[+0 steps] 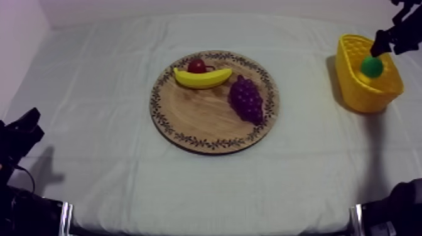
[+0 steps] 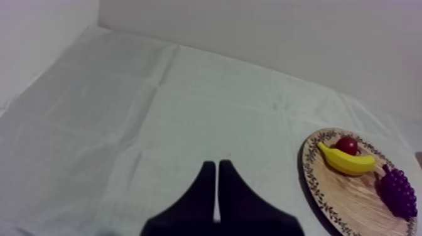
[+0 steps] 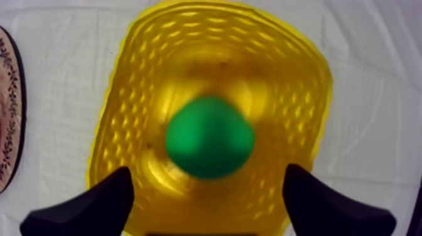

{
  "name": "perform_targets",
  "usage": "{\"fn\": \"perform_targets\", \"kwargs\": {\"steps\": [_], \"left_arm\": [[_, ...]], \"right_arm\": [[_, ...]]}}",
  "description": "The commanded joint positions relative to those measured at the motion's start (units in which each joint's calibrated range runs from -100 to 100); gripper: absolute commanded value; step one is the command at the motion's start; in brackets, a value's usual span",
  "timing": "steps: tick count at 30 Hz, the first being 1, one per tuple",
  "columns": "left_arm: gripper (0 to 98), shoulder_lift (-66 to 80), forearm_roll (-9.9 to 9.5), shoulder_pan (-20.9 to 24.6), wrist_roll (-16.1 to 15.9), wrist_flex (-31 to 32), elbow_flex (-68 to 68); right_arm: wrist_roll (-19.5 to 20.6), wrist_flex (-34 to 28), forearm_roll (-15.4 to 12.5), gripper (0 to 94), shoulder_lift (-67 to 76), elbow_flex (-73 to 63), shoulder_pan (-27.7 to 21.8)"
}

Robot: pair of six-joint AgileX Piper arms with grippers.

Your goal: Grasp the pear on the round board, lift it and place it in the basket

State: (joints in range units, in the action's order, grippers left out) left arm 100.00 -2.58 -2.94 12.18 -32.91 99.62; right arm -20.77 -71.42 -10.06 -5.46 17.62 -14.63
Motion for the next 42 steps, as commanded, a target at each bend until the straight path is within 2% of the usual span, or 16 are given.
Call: {"fn": "perform_targets", "kwargs": {"steps": [1,6,10,13,20,28,36,42], "left_arm": [[0.1,0.0,0.01,0.0,0.0,0.0,0.0],[0.1,0.0,0.01,0.0,0.0,0.0,0.0],[0.1,0.0,0.01,0.0,0.0,0.0,0.0],[0.1,0.0,0.01,0.0,0.0,0.0,0.0],[0.1,0.0,0.01,0.0,0.0,0.0,0.0],[0.1,0.0,0.01,0.0,0.0,0.0,0.0],[0.1,0.0,0.01,0.0,0.0,0.0,0.0],[0.1,0.0,0.01,0.0,0.0,0.0,0.0]], "right_arm": [[0.2,-0.8,-0.2,76.4,1.3,0.1,-0.2],[1.0,-3.5,-1.1,75.5,7.6,0.7,-0.4],[3.3,-5.1,-1.0,72.4,14.0,0.8,-0.2],[4.7,-5.9,-0.9,68.3,19.4,1.1,-0.5],[5.2,-4.7,-1.9,56.1,33.8,4.9,-2.7],[7.2,2.8,0.2,36.9,51.8,14.9,-1.4],[11.7,11.8,3.8,13.5,66.3,30.9,3.3],[13.0,18.0,6.0,6.7,77.8,46.9,5.9]]}}
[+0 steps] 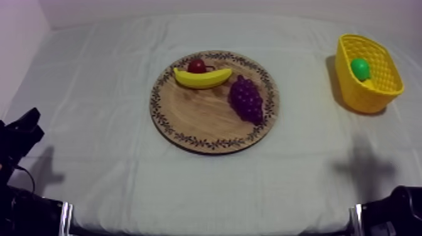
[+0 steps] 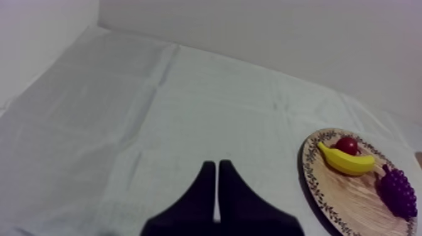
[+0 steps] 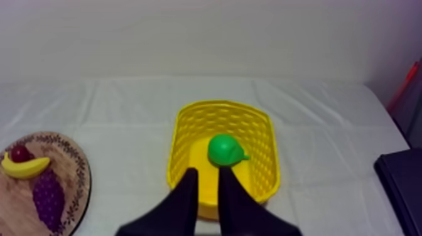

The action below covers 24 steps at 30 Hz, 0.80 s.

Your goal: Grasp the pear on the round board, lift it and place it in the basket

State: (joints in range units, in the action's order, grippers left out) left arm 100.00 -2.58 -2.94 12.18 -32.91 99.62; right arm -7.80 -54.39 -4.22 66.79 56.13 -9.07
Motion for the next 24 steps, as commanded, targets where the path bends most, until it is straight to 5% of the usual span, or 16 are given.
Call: {"fn": "perform_targets", "kwargs": {"steps": [1,24], "left_arm": [[0.1,0.0,0.01,0.0,0.0,0.0,0.0],[0.1,0.0,0.01,0.0,0.0,0.0,0.0]], "right_arm": [[0.2,1.4,0.4,6.0,7.4,10.6,0.6],[1.5,6.6,3.1,0.5,28.4,39.9,3.0]]}}
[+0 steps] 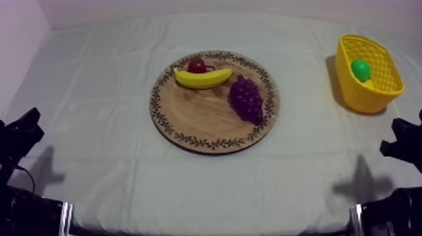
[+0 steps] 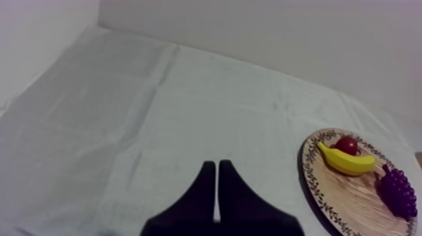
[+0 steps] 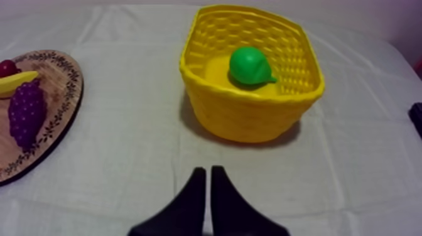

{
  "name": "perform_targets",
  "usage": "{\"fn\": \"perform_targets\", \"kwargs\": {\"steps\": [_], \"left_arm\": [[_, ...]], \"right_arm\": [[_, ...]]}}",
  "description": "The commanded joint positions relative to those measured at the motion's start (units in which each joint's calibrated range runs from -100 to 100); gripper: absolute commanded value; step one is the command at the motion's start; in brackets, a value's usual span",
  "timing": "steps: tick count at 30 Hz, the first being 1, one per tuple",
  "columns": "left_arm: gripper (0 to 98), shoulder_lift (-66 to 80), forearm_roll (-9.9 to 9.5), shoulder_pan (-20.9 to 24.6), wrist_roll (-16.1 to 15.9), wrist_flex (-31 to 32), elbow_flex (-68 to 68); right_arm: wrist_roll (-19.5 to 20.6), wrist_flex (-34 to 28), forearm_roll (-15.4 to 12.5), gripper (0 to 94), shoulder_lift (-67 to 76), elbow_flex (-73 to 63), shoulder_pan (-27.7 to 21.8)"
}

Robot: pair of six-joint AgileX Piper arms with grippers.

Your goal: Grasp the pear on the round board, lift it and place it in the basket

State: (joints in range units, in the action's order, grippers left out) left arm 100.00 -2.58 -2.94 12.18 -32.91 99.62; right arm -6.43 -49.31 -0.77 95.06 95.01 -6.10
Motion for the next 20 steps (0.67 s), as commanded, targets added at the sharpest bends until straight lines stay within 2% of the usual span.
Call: {"fn": "perform_targets", "kwargs": {"steps": [1,7,15,20], "left_arm": [[0.1,0.0,0.01,0.0,0.0,0.0,0.0],[0.1,0.0,0.01,0.0,0.0,0.0,0.0],[0.1,0.0,0.01,0.0,0.0,0.0,0.0],[0.1,0.0,0.01,0.0,0.0,0.0,0.0]], "right_arm": [[0.5,2.8,-0.3,0.5,0.3,1.7,0.1],[3.1,5.6,-0.1,0.5,0.6,3.2,0.4],[-5.5,10.8,-0.2,0.4,0.7,4.6,0.4],[-6.8,11.2,-0.2,0.4,0.7,4.7,0.4]]}}
